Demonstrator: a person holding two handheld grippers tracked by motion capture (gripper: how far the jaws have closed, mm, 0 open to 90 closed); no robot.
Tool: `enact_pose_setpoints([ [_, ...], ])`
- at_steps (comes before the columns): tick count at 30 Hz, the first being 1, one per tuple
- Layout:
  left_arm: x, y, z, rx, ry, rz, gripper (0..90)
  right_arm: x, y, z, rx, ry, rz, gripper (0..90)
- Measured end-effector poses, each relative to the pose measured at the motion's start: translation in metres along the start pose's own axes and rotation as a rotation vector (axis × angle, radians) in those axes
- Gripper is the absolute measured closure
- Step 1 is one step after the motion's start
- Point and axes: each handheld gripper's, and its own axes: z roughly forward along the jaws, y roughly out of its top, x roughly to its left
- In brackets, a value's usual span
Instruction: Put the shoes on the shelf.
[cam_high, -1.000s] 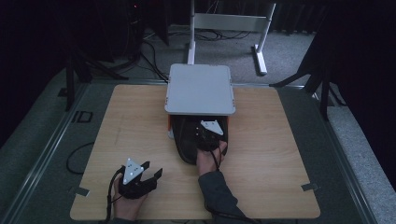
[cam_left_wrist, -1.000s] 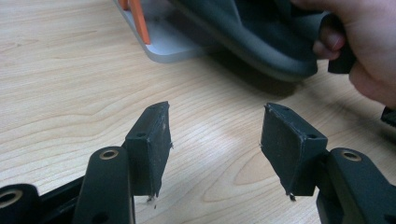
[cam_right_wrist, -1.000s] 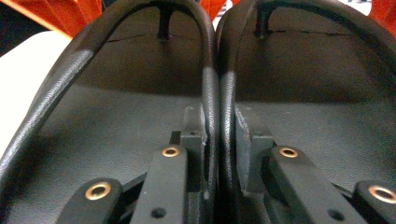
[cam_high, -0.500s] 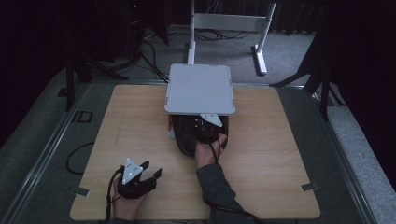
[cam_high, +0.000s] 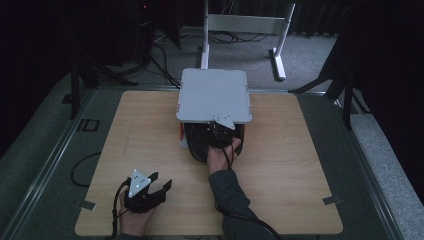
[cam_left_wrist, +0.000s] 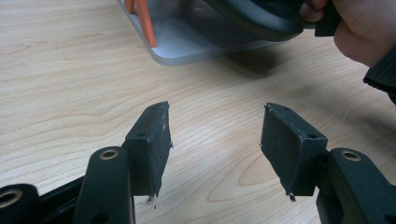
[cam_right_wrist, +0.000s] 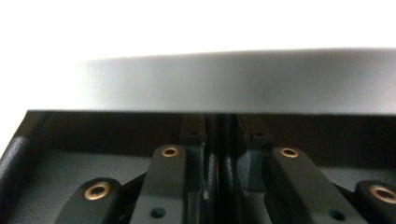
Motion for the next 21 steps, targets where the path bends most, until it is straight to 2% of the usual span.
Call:
enact_pose_setpoints([
  [21, 0.0022, -0.0002, -0.0018, -0.006, 0.002, -0.008, 42.7, 0.0002, 0.009, 0.0109, 0.002, -0.022, 0.001, 74.9],
])
